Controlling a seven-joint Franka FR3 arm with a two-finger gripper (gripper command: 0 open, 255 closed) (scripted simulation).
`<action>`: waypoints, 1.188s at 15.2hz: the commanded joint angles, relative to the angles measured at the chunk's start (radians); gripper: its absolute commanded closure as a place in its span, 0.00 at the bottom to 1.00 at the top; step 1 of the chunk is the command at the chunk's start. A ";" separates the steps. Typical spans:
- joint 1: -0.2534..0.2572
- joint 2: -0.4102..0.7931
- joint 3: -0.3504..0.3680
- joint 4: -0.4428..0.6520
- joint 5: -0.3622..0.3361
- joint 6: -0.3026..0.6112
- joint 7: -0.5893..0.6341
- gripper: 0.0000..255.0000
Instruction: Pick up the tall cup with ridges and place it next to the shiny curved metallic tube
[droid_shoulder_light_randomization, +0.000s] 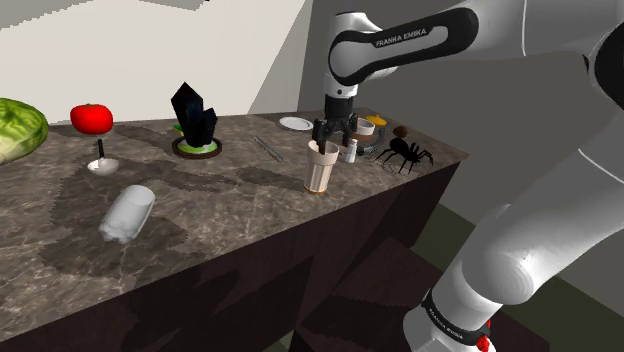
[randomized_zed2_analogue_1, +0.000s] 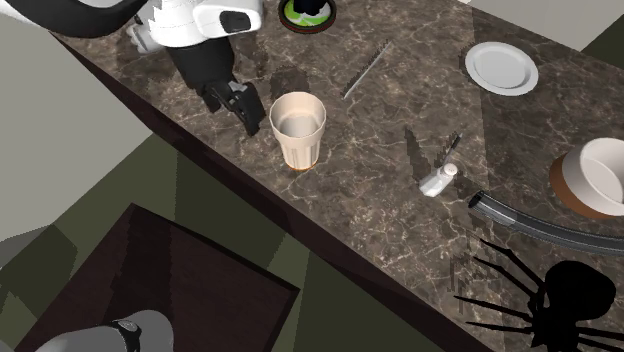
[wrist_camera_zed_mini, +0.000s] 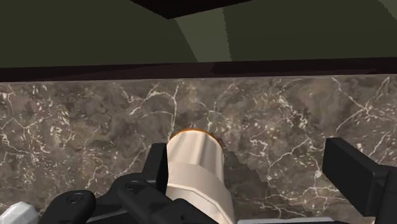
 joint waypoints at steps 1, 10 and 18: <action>-0.005 0.070 -0.009 0.047 0.003 0.036 -0.008 0.00; -0.019 0.307 -0.025 0.218 0.024 0.138 -0.024 0.00; -0.022 0.333 -0.028 0.173 0.022 0.210 -0.023 0.00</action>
